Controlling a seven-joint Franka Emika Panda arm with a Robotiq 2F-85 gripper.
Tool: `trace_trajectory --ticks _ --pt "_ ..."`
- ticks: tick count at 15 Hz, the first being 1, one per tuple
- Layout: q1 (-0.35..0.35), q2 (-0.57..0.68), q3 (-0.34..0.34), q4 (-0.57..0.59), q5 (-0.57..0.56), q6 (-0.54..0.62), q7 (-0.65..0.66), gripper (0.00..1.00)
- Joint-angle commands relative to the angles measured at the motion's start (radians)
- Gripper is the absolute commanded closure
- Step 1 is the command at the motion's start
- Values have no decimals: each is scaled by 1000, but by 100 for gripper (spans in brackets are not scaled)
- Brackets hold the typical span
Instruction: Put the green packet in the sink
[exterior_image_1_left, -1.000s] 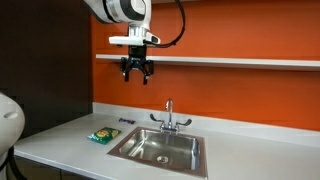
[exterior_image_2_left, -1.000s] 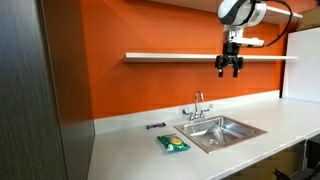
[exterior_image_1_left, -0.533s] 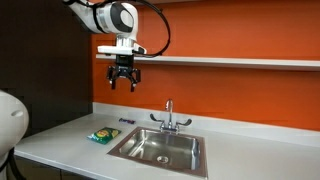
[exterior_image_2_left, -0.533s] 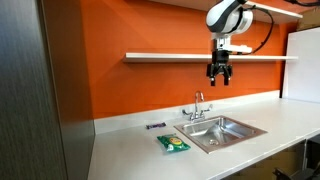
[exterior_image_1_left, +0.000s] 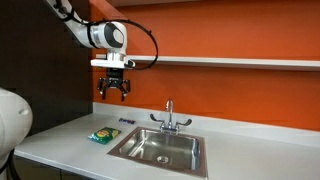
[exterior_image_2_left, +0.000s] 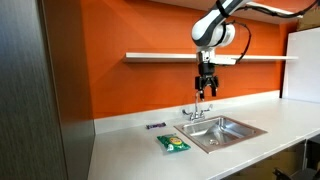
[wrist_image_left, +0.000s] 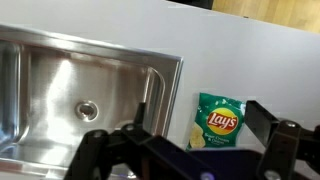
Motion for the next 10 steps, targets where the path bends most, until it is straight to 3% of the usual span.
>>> trace_trajectory --ticks 1,10 --pt "0 109 22 30 32 93 -24 0" --pt "11 317 87 73 34 239 -7 0"
